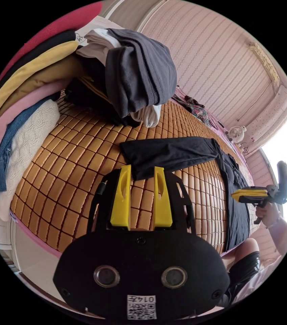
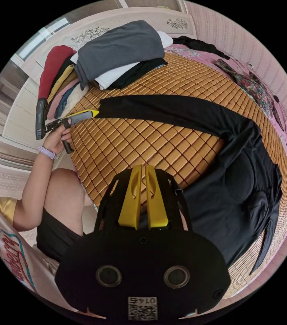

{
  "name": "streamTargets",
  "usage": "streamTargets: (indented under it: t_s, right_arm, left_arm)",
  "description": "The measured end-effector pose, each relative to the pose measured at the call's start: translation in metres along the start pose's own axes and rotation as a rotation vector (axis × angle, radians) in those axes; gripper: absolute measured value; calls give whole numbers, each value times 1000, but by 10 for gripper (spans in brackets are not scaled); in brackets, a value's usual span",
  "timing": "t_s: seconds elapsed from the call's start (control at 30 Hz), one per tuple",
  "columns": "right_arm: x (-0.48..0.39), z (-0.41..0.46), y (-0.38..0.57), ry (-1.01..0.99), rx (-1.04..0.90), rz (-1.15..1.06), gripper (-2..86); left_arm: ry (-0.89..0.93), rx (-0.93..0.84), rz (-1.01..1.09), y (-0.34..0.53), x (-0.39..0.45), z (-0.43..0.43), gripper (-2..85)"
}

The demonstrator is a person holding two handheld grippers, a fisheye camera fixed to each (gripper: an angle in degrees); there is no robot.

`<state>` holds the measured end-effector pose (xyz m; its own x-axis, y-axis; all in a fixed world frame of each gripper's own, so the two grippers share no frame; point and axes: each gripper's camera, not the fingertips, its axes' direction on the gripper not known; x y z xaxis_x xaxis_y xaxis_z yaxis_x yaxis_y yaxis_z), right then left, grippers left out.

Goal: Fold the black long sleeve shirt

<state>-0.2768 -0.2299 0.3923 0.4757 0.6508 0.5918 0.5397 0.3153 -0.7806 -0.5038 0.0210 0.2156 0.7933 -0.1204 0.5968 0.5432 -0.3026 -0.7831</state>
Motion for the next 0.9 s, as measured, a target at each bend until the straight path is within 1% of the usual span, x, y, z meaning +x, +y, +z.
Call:
streamTargets:
  t_s: [0.1,0.23,0.47,0.53,0.7,0.83,0.9]
  right_arm:
    - [-9,13,-36,-53,20,-56,2]
    - [-25,28,-77,-112,25,-137,4]
    - [-67,58,-138,-111,34,-264,7]
    - [-78,67,-148,-108,22,-291,9]
    - [-105,95,-168,-67,-10,-338,16]
    - [-122,107,-177,-31,-5,-355,29]
    - [-135,114,-179,-19,9,-375,38]
  left_arm:
    - [26,-26,25,-10,3,9,42]
    - [-94,-98,91,-18,12,17,2]
    - [-47,-35,72,-23,6,10,63]
    - [-43,-44,59,-25,4,15,79]
    - [-50,-127,57,-32,5,39,35]
    - [-35,-143,106,-34,10,40,-3]
    - [-15,-154,123,-34,10,41,-4]
